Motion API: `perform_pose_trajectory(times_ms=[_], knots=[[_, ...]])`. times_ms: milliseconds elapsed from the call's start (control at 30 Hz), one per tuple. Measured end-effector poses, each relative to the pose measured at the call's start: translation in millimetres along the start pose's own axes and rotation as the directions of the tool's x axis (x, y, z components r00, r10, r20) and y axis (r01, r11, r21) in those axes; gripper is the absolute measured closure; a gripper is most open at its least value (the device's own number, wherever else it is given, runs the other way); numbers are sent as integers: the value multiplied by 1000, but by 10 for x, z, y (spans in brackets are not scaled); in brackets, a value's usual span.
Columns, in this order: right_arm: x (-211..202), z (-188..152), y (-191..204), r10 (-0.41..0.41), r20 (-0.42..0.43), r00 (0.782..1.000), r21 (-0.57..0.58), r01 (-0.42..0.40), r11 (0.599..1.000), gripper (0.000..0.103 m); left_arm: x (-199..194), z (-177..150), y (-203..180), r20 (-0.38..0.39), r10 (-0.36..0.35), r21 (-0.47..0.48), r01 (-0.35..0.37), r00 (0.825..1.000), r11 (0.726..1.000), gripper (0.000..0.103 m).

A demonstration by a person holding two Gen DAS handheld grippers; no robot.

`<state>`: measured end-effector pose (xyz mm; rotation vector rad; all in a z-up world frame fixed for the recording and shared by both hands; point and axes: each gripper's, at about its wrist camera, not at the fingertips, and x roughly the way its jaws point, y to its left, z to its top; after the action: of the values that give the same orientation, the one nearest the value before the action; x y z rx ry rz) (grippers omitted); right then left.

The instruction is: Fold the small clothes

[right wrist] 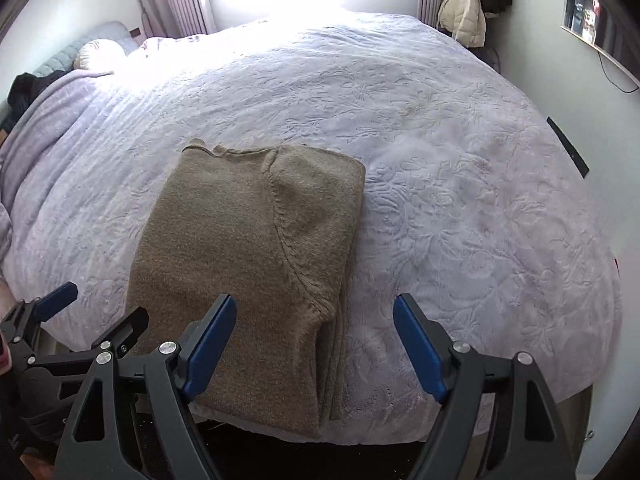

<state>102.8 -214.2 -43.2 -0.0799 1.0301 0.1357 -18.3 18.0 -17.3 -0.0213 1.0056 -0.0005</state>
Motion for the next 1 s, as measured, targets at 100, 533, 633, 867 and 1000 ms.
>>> perform_pose_trajectory(times_ms=[100,533,633,867,1000], knots=[[23,-8,-7,8,-14,1000,14,-8,1000,20,-15,25,-3,0,12,2,-12,1000,1000,0],[109,-79,-31,-4,-45,999,29,5,1000,20,-3,31,-12,-11,22,10,-22,1000,1000,0],[111,-88,-37,-3,-48,999,33,5,999,20,-7,30,-19,-11,24,11,-24,1000,1000,0],[115,-95,-39,-7,-50,999,33,9,999,20,-17,24,-36,-10,27,13,-26,1000,1000,0],[117,-98,-44,-8,-51,999,33,9,999,20,-17,27,-27,-11,25,12,-24,1000,1000,0]])
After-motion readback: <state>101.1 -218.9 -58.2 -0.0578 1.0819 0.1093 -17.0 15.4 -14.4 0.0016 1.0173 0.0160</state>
